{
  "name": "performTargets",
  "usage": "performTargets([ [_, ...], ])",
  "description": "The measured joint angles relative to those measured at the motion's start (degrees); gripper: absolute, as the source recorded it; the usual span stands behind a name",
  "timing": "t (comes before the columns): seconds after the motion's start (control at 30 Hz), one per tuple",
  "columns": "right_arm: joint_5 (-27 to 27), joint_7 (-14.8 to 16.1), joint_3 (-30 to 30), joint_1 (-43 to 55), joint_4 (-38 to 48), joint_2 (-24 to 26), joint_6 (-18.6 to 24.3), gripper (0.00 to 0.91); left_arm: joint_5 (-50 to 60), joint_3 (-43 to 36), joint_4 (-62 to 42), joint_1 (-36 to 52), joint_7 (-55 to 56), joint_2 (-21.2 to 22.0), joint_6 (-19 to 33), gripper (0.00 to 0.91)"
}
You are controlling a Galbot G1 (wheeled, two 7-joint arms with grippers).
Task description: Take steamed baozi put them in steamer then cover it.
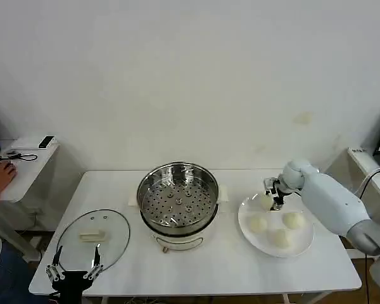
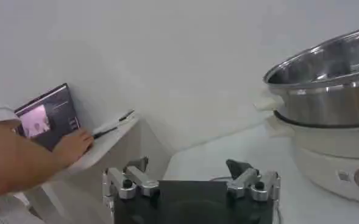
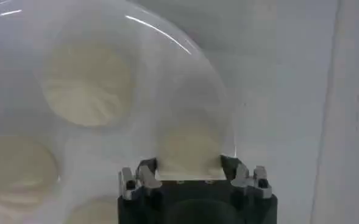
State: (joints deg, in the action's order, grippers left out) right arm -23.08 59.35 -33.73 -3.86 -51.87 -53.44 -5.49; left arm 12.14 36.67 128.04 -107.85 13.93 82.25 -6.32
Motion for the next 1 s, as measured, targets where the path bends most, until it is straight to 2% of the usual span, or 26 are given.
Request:
performTargets([
  [0.2,3.3,0.8,-2.5,3.2,-5.0,3.3,-0.6,0.705,-0.1,-0.3,-0.2,0.3,-0.2,-0.5,-0.1,0.907],
  [0.53,12.8,1.1,-9.5,14.0,-13.9,6.9,-1.6,0.705,-0.6,-1.1,-0.5,0.9,-0.3,-1.0,-0.1,0.907],
  [0.73,19.3,-0.1,-15.7,22.6,-17.2,4.8,-1.6,0.705,-1.1,-0.7,-0.1,0.8,-0.5,-1.7,-0.3,0.907],
  [1.0,26.5,-0.7,-23.1,30.3,-18.8,-2.6,-0.5,0.705,-2.0,0.0,0.7,1.1,-0.8,-2.5,-0.7,0.907],
])
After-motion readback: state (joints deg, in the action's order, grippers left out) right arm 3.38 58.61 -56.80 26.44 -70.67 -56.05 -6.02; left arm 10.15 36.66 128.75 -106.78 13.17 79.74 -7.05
